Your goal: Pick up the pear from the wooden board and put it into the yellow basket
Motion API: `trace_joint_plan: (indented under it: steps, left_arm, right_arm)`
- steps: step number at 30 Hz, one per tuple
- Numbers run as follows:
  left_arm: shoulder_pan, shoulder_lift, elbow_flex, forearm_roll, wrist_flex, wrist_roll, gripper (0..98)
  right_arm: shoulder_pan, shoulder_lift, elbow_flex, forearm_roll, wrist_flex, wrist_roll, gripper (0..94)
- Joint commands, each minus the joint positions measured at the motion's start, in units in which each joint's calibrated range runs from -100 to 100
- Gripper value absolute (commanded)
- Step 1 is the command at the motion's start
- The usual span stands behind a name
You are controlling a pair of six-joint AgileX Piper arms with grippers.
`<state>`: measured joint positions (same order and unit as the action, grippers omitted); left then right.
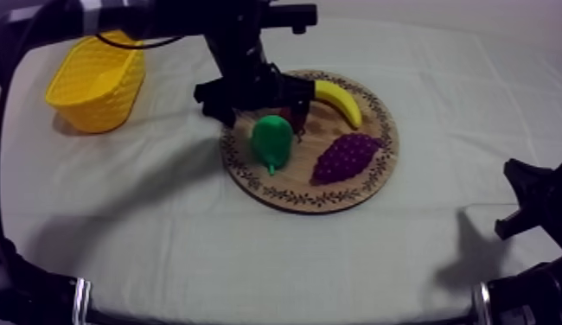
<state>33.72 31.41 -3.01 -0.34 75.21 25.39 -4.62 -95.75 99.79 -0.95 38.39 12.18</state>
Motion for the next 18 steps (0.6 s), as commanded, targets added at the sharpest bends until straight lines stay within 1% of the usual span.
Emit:
trace_joint_plan:
  steps: [1, 7, 12, 18]
  left_arm:
    - [-0.1, 2.1, -1.5, 0.46, 1.8, -0.3, 95.9]
    - [-0.7, 6.4, -5.1, 1.57, 5.1, -1.7, 95.9]
    - [-0.7, 9.5, -8.6, 1.93, 8.2, -2.7, 95.9]
    - [-0.7, 12.7, -11.3, 2.88, 10.1, -3.8, 94.8]
  right_arm:
    - [0.0, 0.0, 0.0, 0.0, 0.0, 0.0, 0.5]
    - [0.0, 0.0, 0.0, 0.0, 0.0, 0.0, 0.5]
    - [0.0, 0.0, 0.0, 0.0, 0.0, 0.0, 0.5]
    - [0.0, 0.0, 0.0, 0.0, 0.0, 0.0, 0.5]
